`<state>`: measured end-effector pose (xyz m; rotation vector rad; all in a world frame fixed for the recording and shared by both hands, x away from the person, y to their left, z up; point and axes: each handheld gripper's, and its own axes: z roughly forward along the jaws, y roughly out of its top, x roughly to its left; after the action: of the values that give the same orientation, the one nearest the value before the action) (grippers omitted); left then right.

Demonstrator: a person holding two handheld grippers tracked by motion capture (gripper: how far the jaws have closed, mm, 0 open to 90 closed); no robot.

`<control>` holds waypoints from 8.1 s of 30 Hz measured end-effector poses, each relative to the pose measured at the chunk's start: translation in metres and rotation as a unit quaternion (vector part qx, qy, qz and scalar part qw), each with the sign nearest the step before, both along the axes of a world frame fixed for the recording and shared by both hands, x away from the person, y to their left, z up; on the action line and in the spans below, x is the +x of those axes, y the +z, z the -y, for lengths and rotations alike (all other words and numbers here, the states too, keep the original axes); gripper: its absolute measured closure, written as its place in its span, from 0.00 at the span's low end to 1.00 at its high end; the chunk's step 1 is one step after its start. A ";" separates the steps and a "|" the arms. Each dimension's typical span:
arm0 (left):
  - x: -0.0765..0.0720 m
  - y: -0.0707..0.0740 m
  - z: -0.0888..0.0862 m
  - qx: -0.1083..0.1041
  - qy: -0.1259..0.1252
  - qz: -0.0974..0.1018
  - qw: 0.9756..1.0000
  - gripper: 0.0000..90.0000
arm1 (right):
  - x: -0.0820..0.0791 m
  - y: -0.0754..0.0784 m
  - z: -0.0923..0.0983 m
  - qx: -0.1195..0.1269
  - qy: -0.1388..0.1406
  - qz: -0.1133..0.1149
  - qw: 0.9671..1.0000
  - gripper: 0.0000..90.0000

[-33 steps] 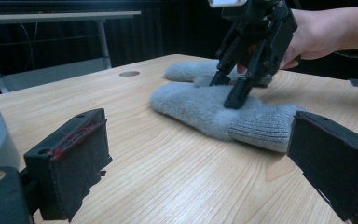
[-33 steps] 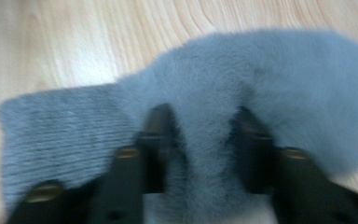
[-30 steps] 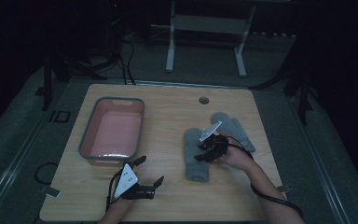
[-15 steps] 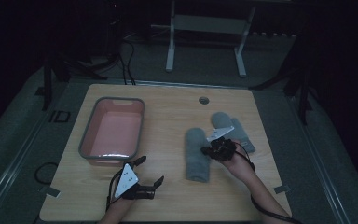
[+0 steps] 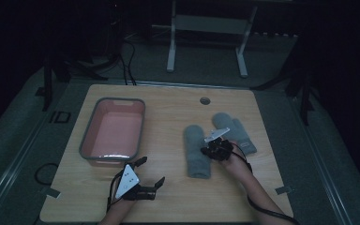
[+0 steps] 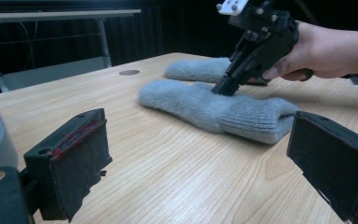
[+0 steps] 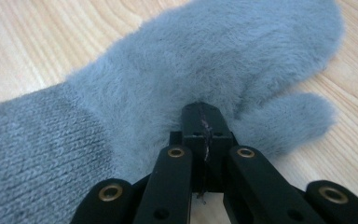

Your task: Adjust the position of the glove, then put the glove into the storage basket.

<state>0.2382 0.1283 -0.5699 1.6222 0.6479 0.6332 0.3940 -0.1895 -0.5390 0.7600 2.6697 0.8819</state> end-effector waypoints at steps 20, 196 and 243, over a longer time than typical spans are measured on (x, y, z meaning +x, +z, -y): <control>0.000 0.000 0.000 -0.003 0.001 -0.003 1.000 0.06 | 0.020 0.051 0.075 0.061 -0.126 0.044 0.989 0.67; 0.005 0.012 0.012 0.005 0.006 -0.068 0.998 0.06 | -0.030 0.045 0.020 0.181 -0.260 -0.060 0.947 0.51; 0.134 0.010 0.106 0.039 -0.075 -0.352 0.932 0.47 | -0.020 -0.012 0.019 0.185 -0.215 -0.138 0.949 0.77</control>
<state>0.3722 0.0227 -0.5595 1.9573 1.0077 -0.0626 0.3745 -0.2090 -0.5510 1.5847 2.4143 1.2369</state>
